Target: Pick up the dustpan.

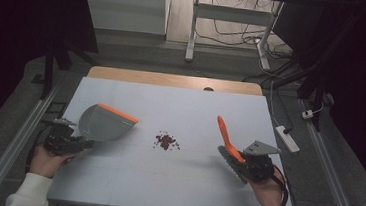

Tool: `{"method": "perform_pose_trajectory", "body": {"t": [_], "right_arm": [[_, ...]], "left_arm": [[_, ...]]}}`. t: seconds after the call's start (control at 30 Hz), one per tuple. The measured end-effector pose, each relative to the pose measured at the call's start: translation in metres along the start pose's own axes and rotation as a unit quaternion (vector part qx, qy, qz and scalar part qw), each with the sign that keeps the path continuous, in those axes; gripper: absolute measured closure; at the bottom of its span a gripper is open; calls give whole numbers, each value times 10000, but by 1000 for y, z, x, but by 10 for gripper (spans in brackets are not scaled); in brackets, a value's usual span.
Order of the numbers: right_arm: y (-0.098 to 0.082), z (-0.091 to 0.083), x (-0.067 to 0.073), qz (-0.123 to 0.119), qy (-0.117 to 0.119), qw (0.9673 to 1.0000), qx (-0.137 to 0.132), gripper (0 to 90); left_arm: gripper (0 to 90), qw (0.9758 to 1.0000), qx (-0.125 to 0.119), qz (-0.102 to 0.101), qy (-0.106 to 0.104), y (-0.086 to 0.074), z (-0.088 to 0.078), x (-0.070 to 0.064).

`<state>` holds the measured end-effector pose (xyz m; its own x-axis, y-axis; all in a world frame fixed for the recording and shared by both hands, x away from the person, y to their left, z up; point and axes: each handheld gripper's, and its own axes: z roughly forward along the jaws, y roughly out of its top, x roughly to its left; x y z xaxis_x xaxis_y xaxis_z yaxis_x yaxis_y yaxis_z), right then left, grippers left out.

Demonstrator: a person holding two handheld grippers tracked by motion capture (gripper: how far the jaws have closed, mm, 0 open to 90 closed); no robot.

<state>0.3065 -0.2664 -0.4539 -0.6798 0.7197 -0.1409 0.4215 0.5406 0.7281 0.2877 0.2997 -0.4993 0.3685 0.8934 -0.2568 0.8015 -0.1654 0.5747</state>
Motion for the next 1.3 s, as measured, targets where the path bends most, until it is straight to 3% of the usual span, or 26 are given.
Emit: {"method": "perform_pose_trajectory", "body": {"t": [0.07, 0.27, 0.63, 0.7, 0.83, 1.1, 1.3], "right_arm": [[0, 0, 0, 8, -3, 10000, -13, 699], [0, 0, -1, 49, -9, 10000, -52, 699], [4, 3, -4, 184, 47, 9996, -203, 699], [9, 2, -5, 289, 110, 9990, -332, 699], [13, 2, -5, 388, 153, 9983, -417, 699], [21, 13, -1, 514, 219, 9974, -458, 699], [22, 20, 1, 426, 260, 9979, -419, 699]], "left_arm": [[619, 9999, -31, 149, -76, 0, 0, -1], [620, 9993, -139, 308, -164, 0, -1, -3], [619, 9958, -242, 771, -429, 2, 1, -4], [619, 9942, -310, 914, -478, 4, 1, -3], [619, 9895, -350, 1154, -798, 7, 0, -5], [619, 9842, -246, 1509, -892, 8, 1, -18], [618, 9798, -173, 1744, -968, 4, -3, -28]]}}
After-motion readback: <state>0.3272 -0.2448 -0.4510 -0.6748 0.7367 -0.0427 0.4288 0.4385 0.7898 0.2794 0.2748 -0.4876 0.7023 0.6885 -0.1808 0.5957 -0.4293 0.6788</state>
